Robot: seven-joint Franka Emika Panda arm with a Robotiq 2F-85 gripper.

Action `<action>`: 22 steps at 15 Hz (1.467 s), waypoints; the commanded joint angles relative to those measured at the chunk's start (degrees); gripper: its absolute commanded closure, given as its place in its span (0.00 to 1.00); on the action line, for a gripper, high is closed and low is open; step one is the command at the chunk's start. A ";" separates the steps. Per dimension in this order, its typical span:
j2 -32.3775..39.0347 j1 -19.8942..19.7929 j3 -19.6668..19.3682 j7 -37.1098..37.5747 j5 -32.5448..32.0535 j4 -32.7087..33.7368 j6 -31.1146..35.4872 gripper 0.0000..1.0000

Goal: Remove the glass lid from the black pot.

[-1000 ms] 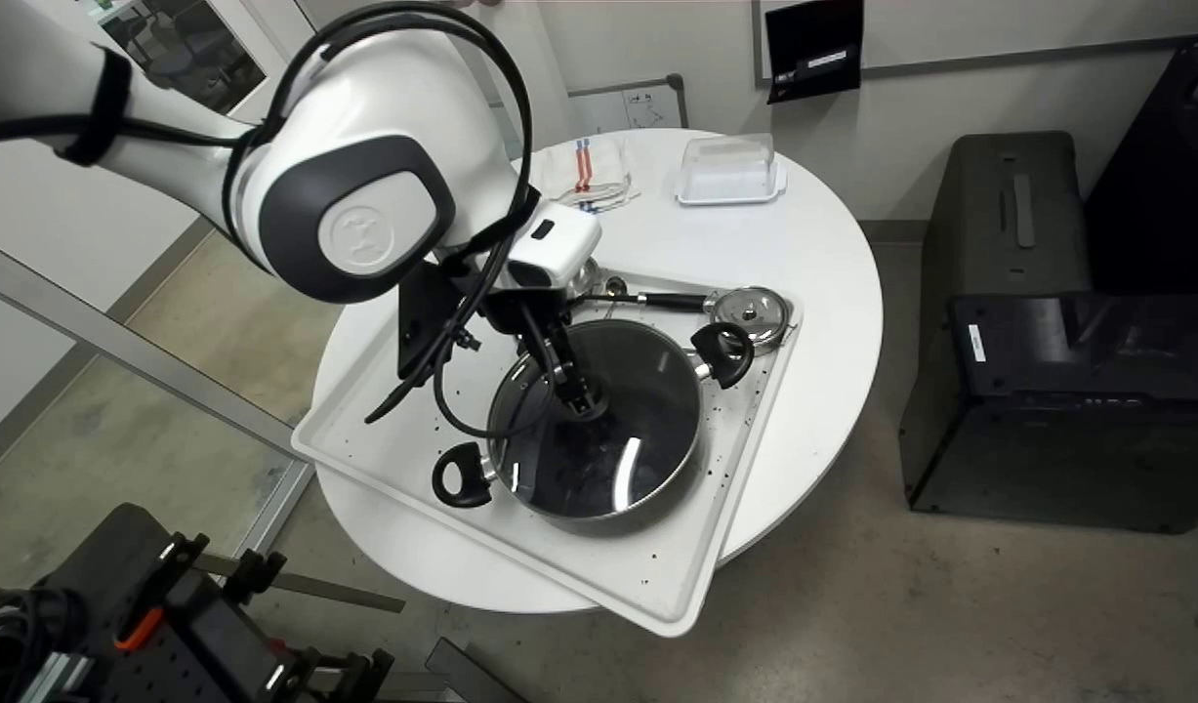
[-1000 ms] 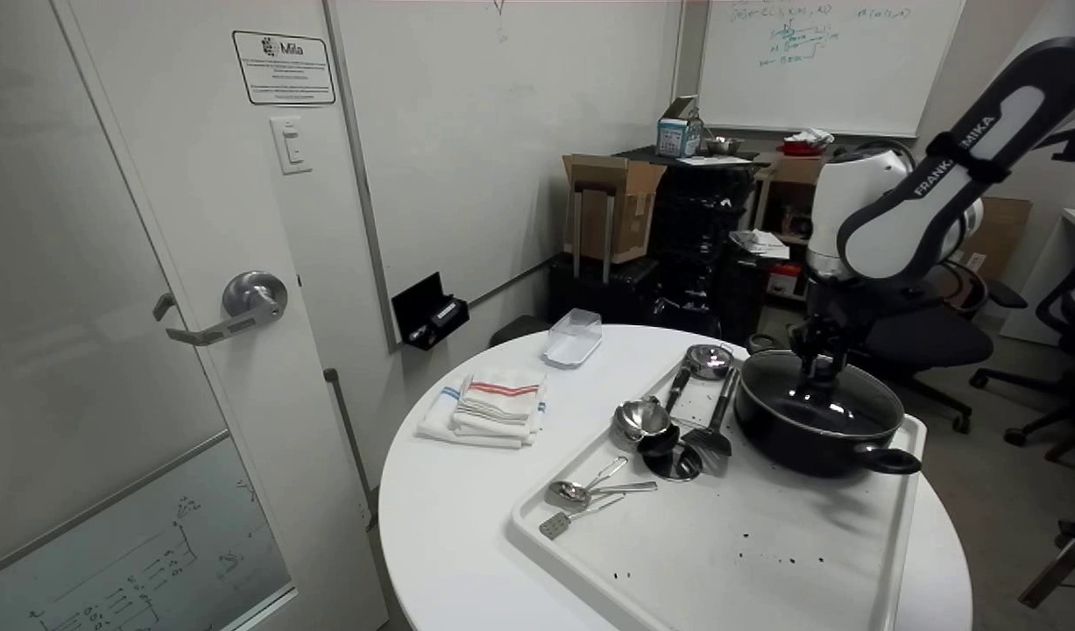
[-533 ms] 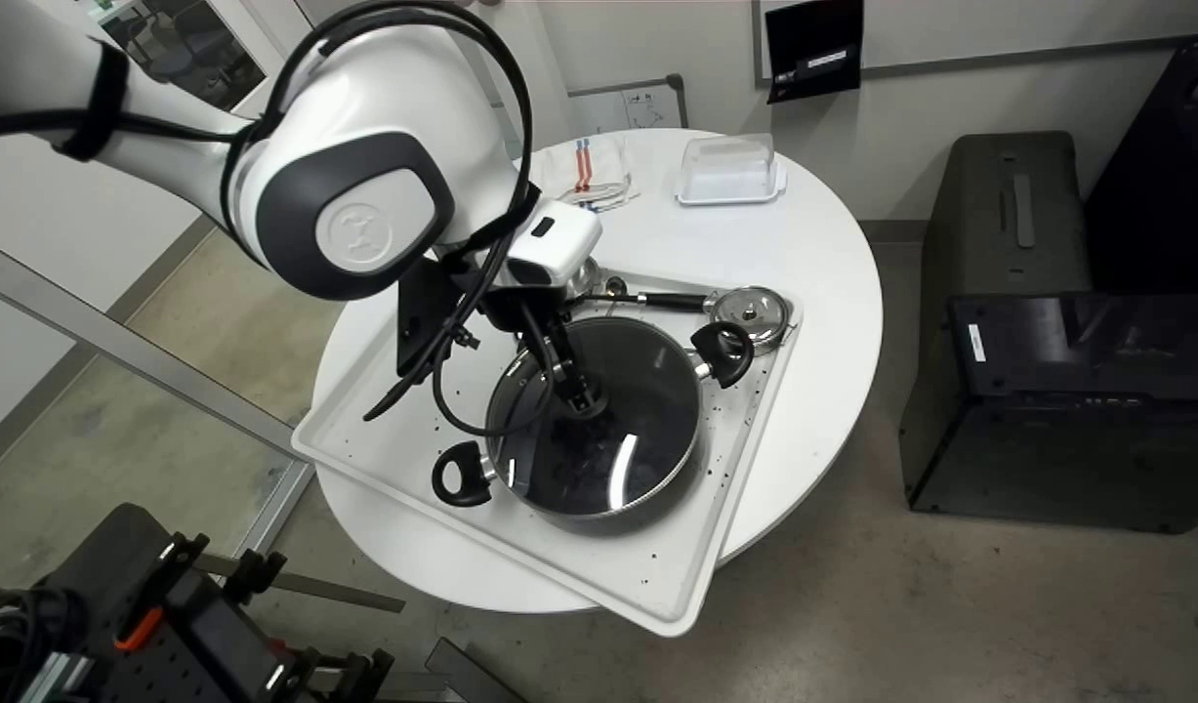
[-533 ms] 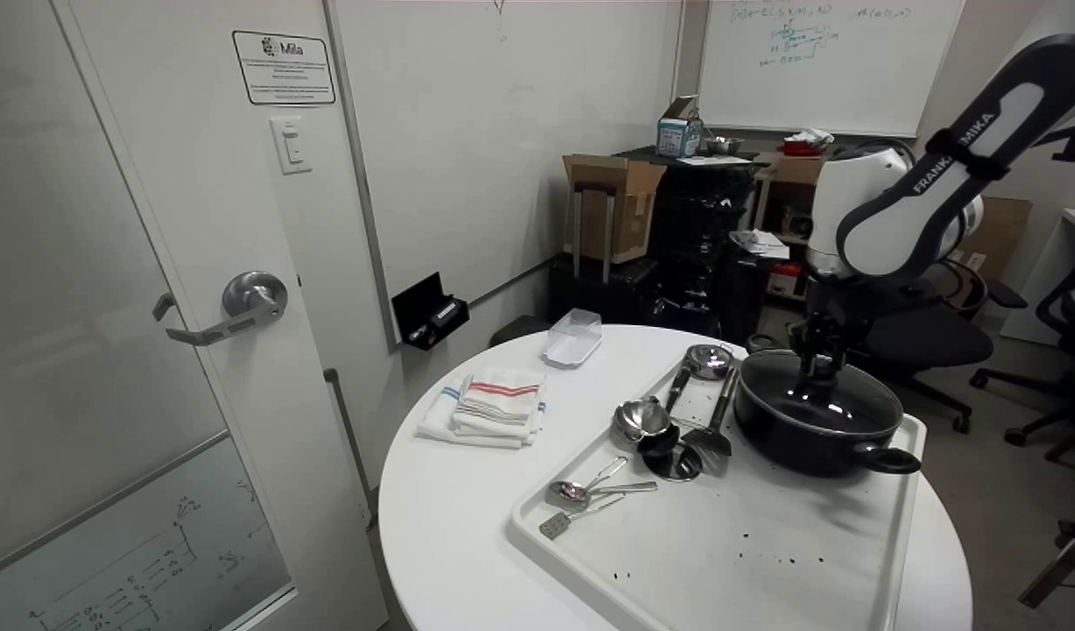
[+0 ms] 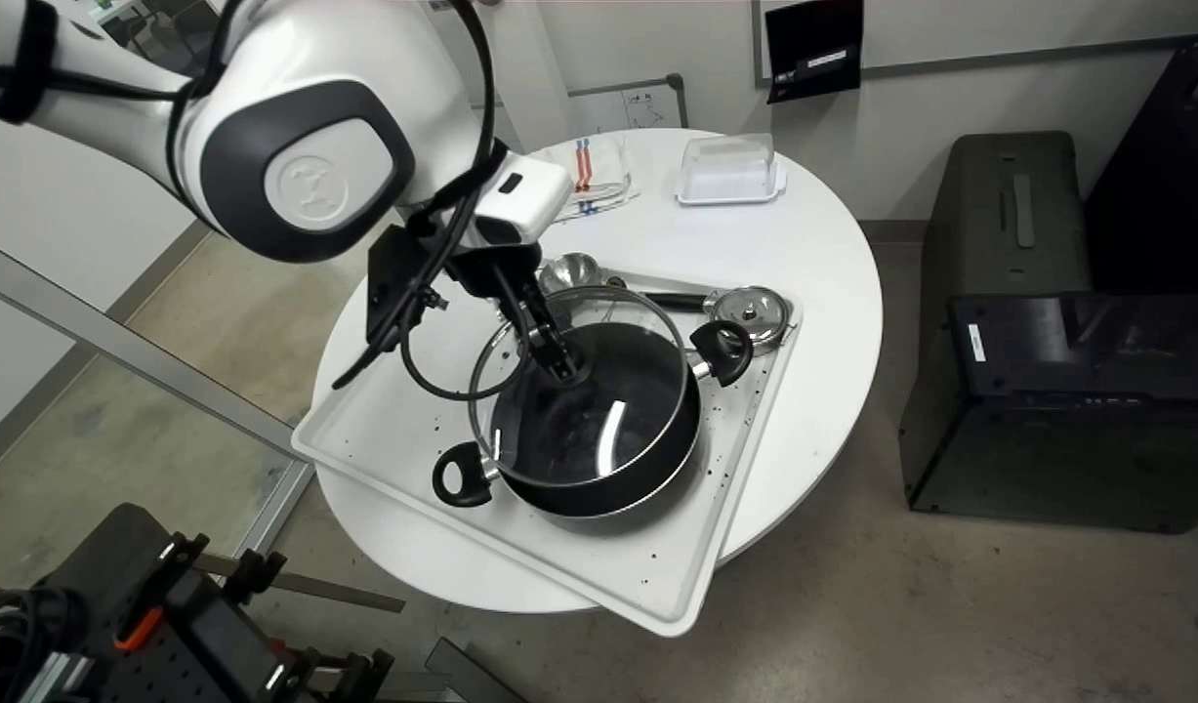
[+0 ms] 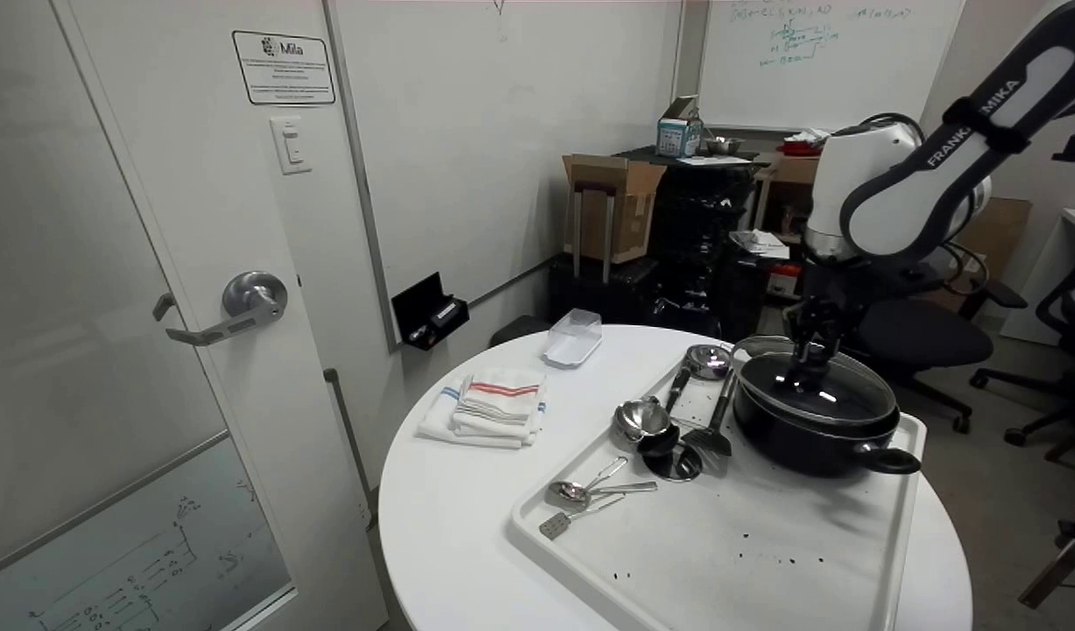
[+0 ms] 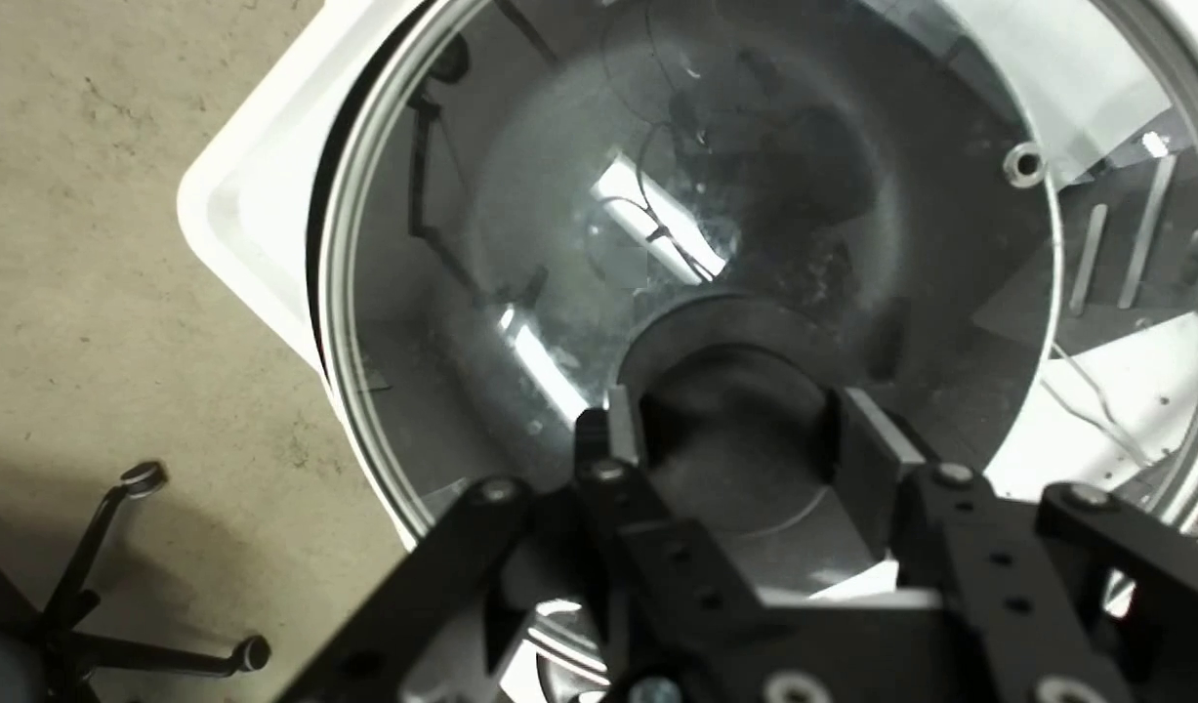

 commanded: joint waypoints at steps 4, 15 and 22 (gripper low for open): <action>-6.52 8.14 -2.24 2.87 -4.69 -6.30 0.05 0.76; -6.06 27.82 -3.55 23.68 -24.45 -11.97 3.02 0.76; -1.01 33.21 -1.25 34.69 -33.05 -9.27 2.35 0.76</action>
